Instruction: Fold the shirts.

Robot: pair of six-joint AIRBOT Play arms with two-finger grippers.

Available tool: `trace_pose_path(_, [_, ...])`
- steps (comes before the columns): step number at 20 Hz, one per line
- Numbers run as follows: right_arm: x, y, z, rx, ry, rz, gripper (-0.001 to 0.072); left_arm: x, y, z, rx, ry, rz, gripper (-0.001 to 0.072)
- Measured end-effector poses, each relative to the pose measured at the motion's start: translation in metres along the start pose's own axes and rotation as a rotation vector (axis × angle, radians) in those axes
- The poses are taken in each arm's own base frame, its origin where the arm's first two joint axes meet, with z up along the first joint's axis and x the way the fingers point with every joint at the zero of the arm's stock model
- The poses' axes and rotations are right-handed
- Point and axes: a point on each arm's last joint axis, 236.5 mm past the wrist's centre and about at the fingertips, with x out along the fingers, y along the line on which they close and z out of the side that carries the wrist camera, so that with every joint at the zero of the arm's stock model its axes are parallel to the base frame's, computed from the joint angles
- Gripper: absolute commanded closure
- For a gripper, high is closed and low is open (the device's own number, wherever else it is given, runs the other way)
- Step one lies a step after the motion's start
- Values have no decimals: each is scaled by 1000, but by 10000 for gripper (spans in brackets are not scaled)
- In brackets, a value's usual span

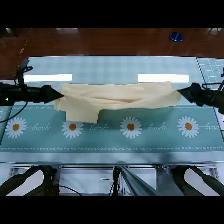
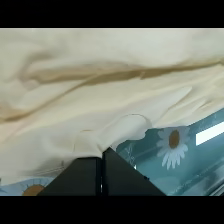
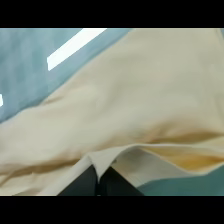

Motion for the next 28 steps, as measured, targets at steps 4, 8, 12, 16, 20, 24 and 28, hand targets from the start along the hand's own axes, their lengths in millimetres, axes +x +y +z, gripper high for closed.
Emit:
trace_pose_path(4, [20, -2, 37, 12, -17, -4, 687, 9, 15, 31, -24, -3, -1, 684])
trace_pose_path(8, [38, -13, 55, 35, -13, -14, 687, 28, 32, 54, -47, 20, -10, 684])
trace_pose_path(12, [49, -23, 67, 49, -25, -29, 687, 43, 38, 82, -33, 20, -22, 684])
trace_pose_path(16, [63, -26, 71, 39, -43, -50, 686, 59, 39, 100, -14, 28, -31, 683])
trace_pose_path(20, [84, -33, 67, 21, -43, -88, 685, 75, 53, 103, -34, 47, -27, 677])
trace_pose_path(24, [97, -42, 63, 26, -35, -111, 456, 88, 70, 106, -50, 38, -9, 136])
trace_pose_path(28, [82, -39, 87, -12, -97, -113, 305, 63, 85, 141, -23, -67, 26, 136])
